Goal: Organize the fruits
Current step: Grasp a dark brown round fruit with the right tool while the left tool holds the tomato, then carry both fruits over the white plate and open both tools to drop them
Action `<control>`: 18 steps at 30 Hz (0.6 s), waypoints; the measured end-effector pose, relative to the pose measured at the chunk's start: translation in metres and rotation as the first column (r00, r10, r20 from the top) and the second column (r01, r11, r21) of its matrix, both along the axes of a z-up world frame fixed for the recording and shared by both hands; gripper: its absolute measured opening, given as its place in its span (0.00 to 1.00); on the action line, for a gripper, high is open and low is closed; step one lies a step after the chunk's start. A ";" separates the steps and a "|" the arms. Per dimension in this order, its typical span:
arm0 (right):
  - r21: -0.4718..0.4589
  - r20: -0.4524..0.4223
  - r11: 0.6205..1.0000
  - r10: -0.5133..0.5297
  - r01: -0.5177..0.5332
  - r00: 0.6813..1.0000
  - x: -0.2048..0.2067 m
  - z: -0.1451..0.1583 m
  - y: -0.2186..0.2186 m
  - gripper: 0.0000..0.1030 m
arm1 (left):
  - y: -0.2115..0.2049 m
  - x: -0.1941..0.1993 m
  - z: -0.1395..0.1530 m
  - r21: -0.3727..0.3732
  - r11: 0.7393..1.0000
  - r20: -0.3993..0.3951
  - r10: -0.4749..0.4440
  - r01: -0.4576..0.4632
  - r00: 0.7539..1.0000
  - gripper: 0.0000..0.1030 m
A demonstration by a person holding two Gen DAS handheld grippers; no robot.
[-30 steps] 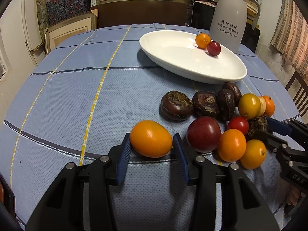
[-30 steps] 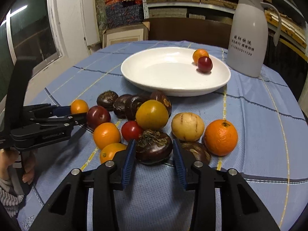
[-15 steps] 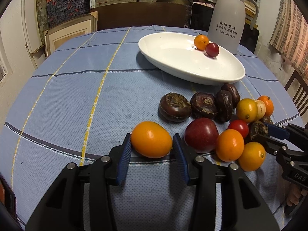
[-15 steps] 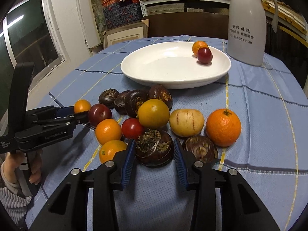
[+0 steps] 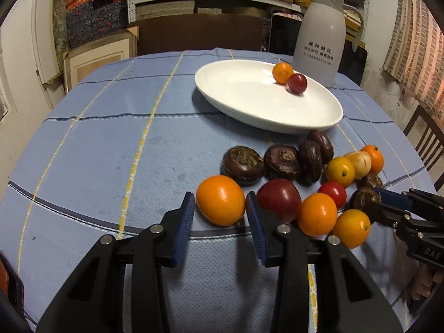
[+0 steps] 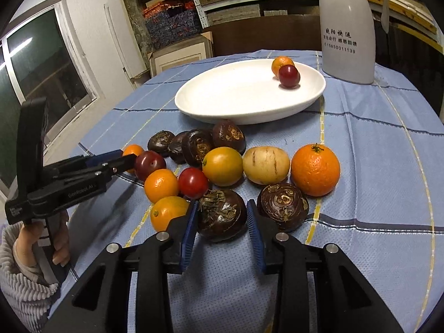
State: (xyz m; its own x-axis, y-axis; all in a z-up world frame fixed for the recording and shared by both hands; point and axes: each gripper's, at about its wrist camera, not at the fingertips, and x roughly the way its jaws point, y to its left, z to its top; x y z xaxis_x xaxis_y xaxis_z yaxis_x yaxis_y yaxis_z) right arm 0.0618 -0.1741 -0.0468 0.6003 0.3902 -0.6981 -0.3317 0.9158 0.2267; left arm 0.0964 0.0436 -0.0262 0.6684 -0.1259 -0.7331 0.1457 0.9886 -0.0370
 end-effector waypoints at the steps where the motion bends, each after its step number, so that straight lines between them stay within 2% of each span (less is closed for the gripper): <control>1: -0.006 -0.013 1.000 0.001 -0.001 1.000 0.001 -0.002 0.001 0.41 | -0.001 0.001 -0.002 0.001 1.000 -0.009 -0.004 0.004 1.000 0.38; 4: 0.034 -0.060 0.999 0.022 -0.020 0.998 0.006 -0.009 0.001 0.39 | -0.002 0.005 -0.008 0.002 1.000 -0.047 -0.008 0.008 0.999 0.38; 5: 0.044 -0.064 0.999 0.027 -0.024 0.998 0.006 -0.009 0.001 0.35 | -0.001 0.007 -0.010 -0.006 1.000 -0.056 -0.007 0.006 0.998 0.38; 9: 0.037 -0.055 0.999 0.029 -0.027 0.998 0.003 -0.009 0.004 0.34 | 0.004 0.014 -0.011 -0.048 0.999 -0.064 -0.001 -0.002 0.998 0.38; 15: 0.037 -0.055 0.999 0.023 -0.021 0.998 0.003 -0.009 0.003 0.34 | 0.001 0.026 -0.010 -0.061 0.998 -0.049 -0.006 0.003 0.999 0.37; 18: 0.041 -0.057 0.999 0.018 -0.015 0.998 0.004 -0.009 0.002 0.34 | 0.007 0.029 -0.012 -0.106 0.994 -0.068 -0.012 0.005 0.998 0.36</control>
State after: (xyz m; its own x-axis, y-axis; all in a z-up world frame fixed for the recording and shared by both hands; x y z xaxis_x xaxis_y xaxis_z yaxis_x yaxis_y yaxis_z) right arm 0.0654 -0.1724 -0.0553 0.5530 0.4285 -0.7146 -0.3322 0.8999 0.2826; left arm 0.1250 0.0508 -0.0382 0.6154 -0.2102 -0.7596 0.1475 0.9775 -0.1510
